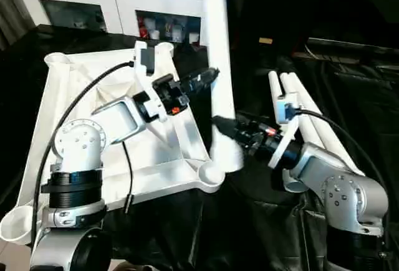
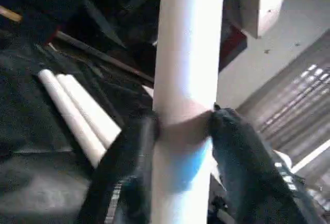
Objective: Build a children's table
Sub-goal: Pick table leg
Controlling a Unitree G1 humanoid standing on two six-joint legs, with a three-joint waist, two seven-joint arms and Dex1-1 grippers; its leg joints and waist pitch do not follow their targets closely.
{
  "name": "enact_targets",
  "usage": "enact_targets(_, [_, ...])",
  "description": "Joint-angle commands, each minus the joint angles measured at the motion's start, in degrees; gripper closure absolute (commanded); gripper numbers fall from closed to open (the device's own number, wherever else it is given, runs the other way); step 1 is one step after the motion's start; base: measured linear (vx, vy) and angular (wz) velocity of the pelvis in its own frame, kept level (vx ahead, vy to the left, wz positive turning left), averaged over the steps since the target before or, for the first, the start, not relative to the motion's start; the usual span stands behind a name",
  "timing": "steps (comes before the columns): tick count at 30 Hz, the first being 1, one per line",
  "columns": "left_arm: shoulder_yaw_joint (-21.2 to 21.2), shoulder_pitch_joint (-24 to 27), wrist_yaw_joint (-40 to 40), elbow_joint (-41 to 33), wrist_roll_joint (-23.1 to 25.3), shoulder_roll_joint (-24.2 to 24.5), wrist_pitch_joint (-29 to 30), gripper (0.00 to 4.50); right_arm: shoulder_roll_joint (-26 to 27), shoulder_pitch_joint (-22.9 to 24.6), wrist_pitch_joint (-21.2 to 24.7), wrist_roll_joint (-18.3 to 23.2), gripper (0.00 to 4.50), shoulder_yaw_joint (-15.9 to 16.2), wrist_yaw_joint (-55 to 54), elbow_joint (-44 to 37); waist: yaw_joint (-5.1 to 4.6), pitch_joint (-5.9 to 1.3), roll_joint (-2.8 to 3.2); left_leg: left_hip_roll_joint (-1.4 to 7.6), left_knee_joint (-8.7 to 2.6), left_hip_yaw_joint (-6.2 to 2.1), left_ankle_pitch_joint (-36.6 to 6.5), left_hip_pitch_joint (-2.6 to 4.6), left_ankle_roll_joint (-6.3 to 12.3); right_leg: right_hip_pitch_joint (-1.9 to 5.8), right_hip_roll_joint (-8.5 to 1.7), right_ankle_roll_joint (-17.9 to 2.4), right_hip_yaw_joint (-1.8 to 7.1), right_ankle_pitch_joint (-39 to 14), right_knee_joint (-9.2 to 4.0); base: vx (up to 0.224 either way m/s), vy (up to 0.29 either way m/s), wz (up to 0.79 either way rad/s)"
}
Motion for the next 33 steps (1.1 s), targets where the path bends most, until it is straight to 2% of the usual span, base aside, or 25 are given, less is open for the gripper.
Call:
enact_targets(1, [-2.26, -0.62, -0.74, -1.24, -0.43, -0.21, 0.46, 2.43, -0.58, -1.19, 0.74, 1.91, 2.64, 1.69, 1.51, -2.54, 0.24, -3.89, -0.89, 3.46, -3.42, -0.91, 6.17, 0.21, 6.34, 3.41, -5.10, -15.74, 2.70, 5.70, -3.20, 0.000, 0.000, 0.00])
enact_targets(2, [-2.67, -0.56, -0.83, -1.19, -0.10, -0.01, 0.20, 2.09, -0.67, -1.25, 0.73, 2.01, 2.64, 1.75, 1.55, -2.59, 0.23, -3.88, -0.86, 3.48, -3.45, -0.90, 6.09, 0.24, 6.22, 3.36, -5.06, -15.55, 2.69, 5.47, -3.24, 0.000, 0.000, 0.00])
enact_targets(6, [-5.50, -0.03, -1.88, -1.21, 2.28, 1.57, -1.36, 2.05, -0.95, -1.35, 0.87, 2.66, 2.64, 1.94, 1.64, -2.98, 0.24, -3.94, -0.79, 3.46, -3.43, -0.95, 6.23, 0.27, 6.17, 3.38, -5.02, -14.76, 2.68, 5.54, -3.23, 0.000, 0.000, 0.00])
enact_targets(10, [-7.31, 0.51, -2.94, -1.82, 2.90, 2.63, -1.95, 2.05, -1.39, -1.25, 0.78, 2.91, 2.64, 2.28, 1.84, -3.07, 0.25, -3.97, -0.81, 3.46, -3.49, -0.94, 6.24, 0.18, 5.52, 3.45, -5.04, -14.87, 2.66, 5.87, -3.15, 0.000, 0.000, 0.00])
enact_targets(11, [-10.53, 1.49, -5.26, -3.25, 4.37, 4.28, -3.42, 2.05, -1.70, -1.22, 0.85, 3.07, 2.64, 2.56, 2.12, -3.11, 0.25, -3.98, -0.87, 3.42, -3.51, -0.92, 6.18, 0.19, 5.43, 3.46, -5.00, -14.55, 2.67, 5.67, -3.18, 0.000, 0.000, 0.00])
enact_targets(12, [-11.57, 1.85, -5.99, -3.74, 4.83, 4.78, -3.87, 2.05, -1.81, -1.21, 0.86, 3.18, 2.64, 2.65, 2.16, -3.13, 0.19, -4.00, -0.90, 3.52, -3.60, -0.98, 6.31, 0.11, 5.34, 3.57, -5.06, -14.22, 2.67, 5.62, -3.08, 0.000, 0.000, 0.00])
enact_targets(13, [-11.51, 1.88, -5.71, -3.70, 4.93, 4.67, -3.95, 2.05, -1.83, -1.21, 0.85, 3.18, 2.64, 2.68, 2.13, -3.12, 0.13, -4.04, -0.78, 3.46, -3.47, -0.90, 6.68, 0.20, 5.21, 3.42, -4.97, -14.14, 2.66, 6.25, -3.01, 0.000, 0.000, 0.00])
enact_targets(14, [-11.17, 1.94, -4.79, -3.50, 5.15, 4.27, -4.13, 2.33, -1.90, -1.21, 0.81, 3.19, 2.64, 2.74, 2.03, -3.08, 0.11, -4.05, -0.80, 3.46, -3.43, -0.85, 6.62, 0.23, 5.18, 3.41, -4.99, -14.34, 2.68, 6.57, -3.03, 0.000, 0.000, 0.00])
enact_targets(18, [-9.37, 1.53, -4.00, -2.92, 3.79, 3.57, -4.48, 2.44, -2.16, -1.29, 0.60, 3.47, 2.64, 2.82, 1.79, -2.85, 0.26, -3.96, -0.87, 3.49, -3.49, -0.80, 5.83, 0.24, 4.88, 3.43, -5.04, -15.20, 2.64, 6.17, -3.10, 0.000, 0.000, 0.00])
enact_targets(25, [-8.65, 1.72, -4.34, -2.55, 2.78, 3.74, -5.58, 2.58, -2.48, -1.32, -0.63, 2.62, 2.65, 3.62, 1.16, -2.65, 0.34, -4.05, -0.87, 3.39, -3.46, -0.83, 6.00, 0.18, 4.74, 3.50, -5.02, -14.75, 2.60, 6.11, -3.04, 0.000, 0.000, 0.00])
enact_targets(26, [-9.25, 1.69, -4.35, -2.62, 3.60, 4.10, -6.00, 2.58, -2.51, -1.41, -1.56, 1.20, 2.09, 4.05, 0.35, -2.49, 0.34, -4.09, -0.81, 3.40, -3.41, -0.85, 6.26, 0.17, 4.79, 3.46, -4.99, -14.71, 2.61, 6.52, -2.98, 0.000, 0.000, 0.00])
enact_targets(33, [-12.87, 1.01, -4.65, -2.96, 8.19, 5.81, -9.54, 2.59, -2.76, -2.53, -1.42, 0.29, 1.68, 4.57, -1.09, -1.63, 0.17, -4.07, -0.87, 3.38, -3.48, -0.81, 5.81, 0.26, 4.54, 3.49, -4.99, -13.97, 2.65, 5.73, -3.07, 0.000, 0.000, 0.00])
